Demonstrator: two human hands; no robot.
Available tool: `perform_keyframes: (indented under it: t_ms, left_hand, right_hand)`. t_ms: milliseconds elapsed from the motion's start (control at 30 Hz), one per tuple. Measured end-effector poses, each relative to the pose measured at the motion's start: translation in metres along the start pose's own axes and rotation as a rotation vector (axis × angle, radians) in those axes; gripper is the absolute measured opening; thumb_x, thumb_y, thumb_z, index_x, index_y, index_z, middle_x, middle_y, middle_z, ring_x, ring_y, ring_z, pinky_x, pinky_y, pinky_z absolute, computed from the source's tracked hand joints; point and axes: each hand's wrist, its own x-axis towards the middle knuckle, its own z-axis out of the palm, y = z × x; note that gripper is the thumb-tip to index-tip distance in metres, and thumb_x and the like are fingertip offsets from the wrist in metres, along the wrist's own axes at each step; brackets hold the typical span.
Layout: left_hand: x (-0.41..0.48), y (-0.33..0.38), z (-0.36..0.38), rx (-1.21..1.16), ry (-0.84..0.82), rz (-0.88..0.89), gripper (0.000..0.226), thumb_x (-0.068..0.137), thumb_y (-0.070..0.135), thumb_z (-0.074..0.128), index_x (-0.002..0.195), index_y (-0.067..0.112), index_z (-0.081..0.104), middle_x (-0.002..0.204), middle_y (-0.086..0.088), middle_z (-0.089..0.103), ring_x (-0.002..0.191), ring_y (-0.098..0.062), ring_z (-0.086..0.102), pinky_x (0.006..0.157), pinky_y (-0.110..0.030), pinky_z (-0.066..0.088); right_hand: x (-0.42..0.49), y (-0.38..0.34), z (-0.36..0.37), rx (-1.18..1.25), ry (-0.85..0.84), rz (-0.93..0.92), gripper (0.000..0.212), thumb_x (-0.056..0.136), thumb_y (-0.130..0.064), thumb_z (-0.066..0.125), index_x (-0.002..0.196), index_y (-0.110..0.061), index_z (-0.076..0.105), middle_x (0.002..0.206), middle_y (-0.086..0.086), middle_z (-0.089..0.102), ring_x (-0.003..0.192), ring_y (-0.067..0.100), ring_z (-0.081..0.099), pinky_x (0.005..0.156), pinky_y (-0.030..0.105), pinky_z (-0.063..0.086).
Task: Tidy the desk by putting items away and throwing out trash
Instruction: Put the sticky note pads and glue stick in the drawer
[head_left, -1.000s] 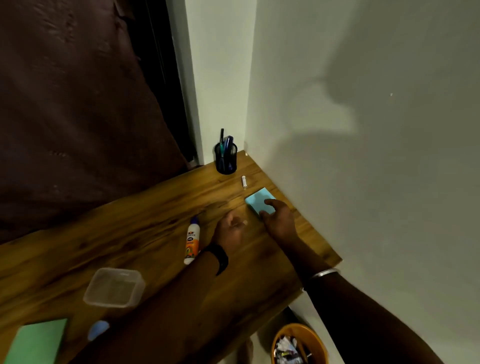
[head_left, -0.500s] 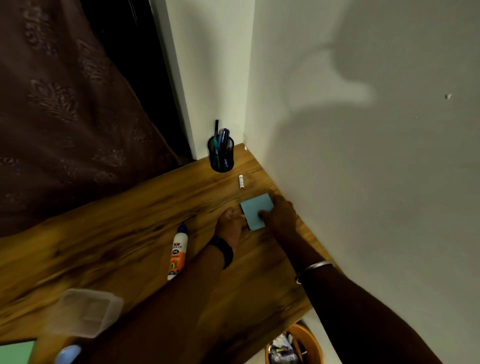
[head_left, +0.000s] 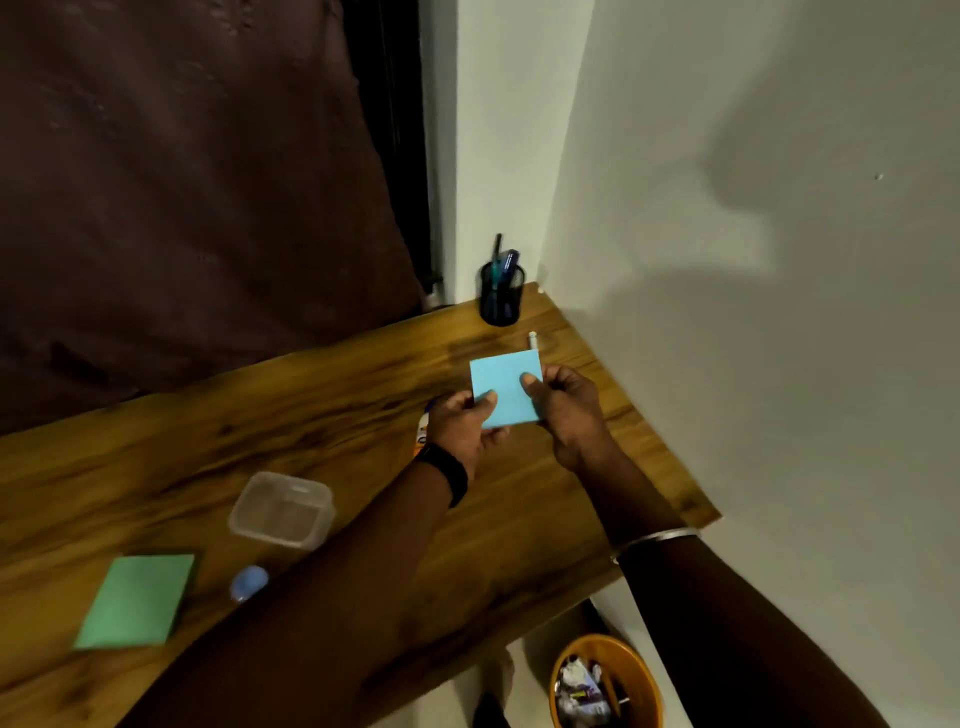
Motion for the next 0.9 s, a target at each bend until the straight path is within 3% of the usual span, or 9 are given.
perform_keyframes:
  t_ms: [133, 300, 433, 567, 667, 767, 833, 900]
  left_hand:
    - [-0.045, 0.019, -0.051, -0.042, 0.04, 0.042, 0.009, 0.096, 0.016, 0.064, 0.105, 0.012, 0.062, 0.106, -0.011, 0.071, 0.088, -0.023, 0.07, 0.06, -0.028, 0.057]
    - [-0.1, 0.037, -0.124, -0.107, 0.091, 0.145, 0.004, 0.097, 0.014, 0.063, 0.1, 0.013, 0.061, 0.102, -0.011, 0.068, 0.085, -0.022, 0.067, 0.056, -0.026, 0.056]
    - [-0.142, 0.049, -0.183, -0.139, 0.192, 0.199, 0.023, 0.095, 0.013, 0.066, 0.116, 0.005, 0.063, 0.108, -0.014, 0.069, 0.088, -0.024, 0.067, 0.057, -0.028, 0.057]
    - [-0.169, 0.056, -0.244, -0.098, 0.312, 0.252, 0.028, 0.094, 0.021, 0.068, 0.117, 0.005, 0.065, 0.111, -0.015, 0.071, 0.093, -0.028, 0.069, 0.062, -0.034, 0.058]
    - [-0.183, 0.057, -0.291, 0.113, 0.5, 0.296, 0.023, 0.095, 0.029, 0.066, 0.101, 0.007, 0.067, 0.093, -0.008, 0.071, 0.08, -0.022, 0.067, 0.056, -0.031, 0.051]
    - [-0.195, 0.055, -0.336, 0.379, 0.647, 0.32, 0.034, 0.093, 0.038, 0.065, 0.093, 0.004, 0.07, 0.09, -0.02, 0.074, 0.071, -0.023, 0.063, 0.062, -0.031, 0.049]
    - [-0.198, 0.051, -0.363, 0.627, 0.727, 0.257, 0.037, 0.091, 0.042, 0.064, 0.087, 0.006, 0.072, 0.093, -0.025, 0.073, 0.081, -0.032, 0.067, 0.072, -0.038, 0.051]
    - [-0.202, 0.05, -0.381, 0.808, 0.763, 0.135, 0.037, 0.094, 0.042, 0.062, 0.095, 0.007, 0.074, 0.098, -0.021, 0.072, 0.092, -0.035, 0.067, 0.078, -0.039, 0.051]
  right_hand:
    - [-0.048, 0.004, 0.041, 0.037, -0.078, 0.019, 0.026, 0.093, -0.012, 0.076, 0.114, 0.003, 0.07, 0.11, 0.02, 0.077, 0.097, 0.032, 0.076, 0.069, 0.032, 0.063]
    - [-0.103, 0.012, 0.109, -0.001, -0.177, -0.014, 0.026, 0.093, -0.015, 0.076, 0.113, 0.002, 0.071, 0.107, 0.022, 0.077, 0.091, 0.033, 0.075, 0.058, 0.03, 0.058]
    - [-0.142, 0.02, 0.165, -0.104, -0.267, -0.025, 0.027, 0.09, -0.024, 0.08, 0.109, -0.007, 0.074, 0.106, 0.02, 0.077, 0.093, 0.035, 0.073, 0.067, 0.038, 0.051]
    - [-0.17, 0.033, 0.215, -0.141, -0.393, -0.009, 0.032, 0.092, -0.017, 0.078, 0.114, 0.003, 0.069, 0.11, 0.023, 0.076, 0.101, 0.034, 0.074, 0.073, 0.041, 0.06]
    - [-0.19, 0.051, 0.25, -0.255, -0.472, 0.074, 0.033, 0.094, -0.015, 0.075, 0.12, 0.002, 0.066, 0.112, 0.02, 0.074, 0.101, 0.033, 0.074, 0.07, 0.038, 0.064]
    - [-0.201, 0.078, 0.281, -0.316, -0.537, 0.188, 0.026, 0.097, -0.008, 0.07, 0.119, 0.003, 0.064, 0.113, 0.021, 0.072, 0.092, 0.033, 0.073, 0.061, 0.036, 0.064]
    - [-0.212, 0.096, 0.299, -0.326, -0.566, 0.288, 0.01, 0.098, -0.001, 0.065, 0.107, -0.001, 0.062, 0.108, 0.022, 0.07, 0.085, 0.032, 0.071, 0.059, 0.037, 0.064]
    - [-0.212, 0.117, 0.32, -0.395, -0.563, 0.342, 0.017, 0.097, -0.001, 0.065, 0.113, -0.004, 0.061, 0.12, 0.024, 0.068, 0.099, 0.037, 0.071, 0.073, 0.047, 0.064]
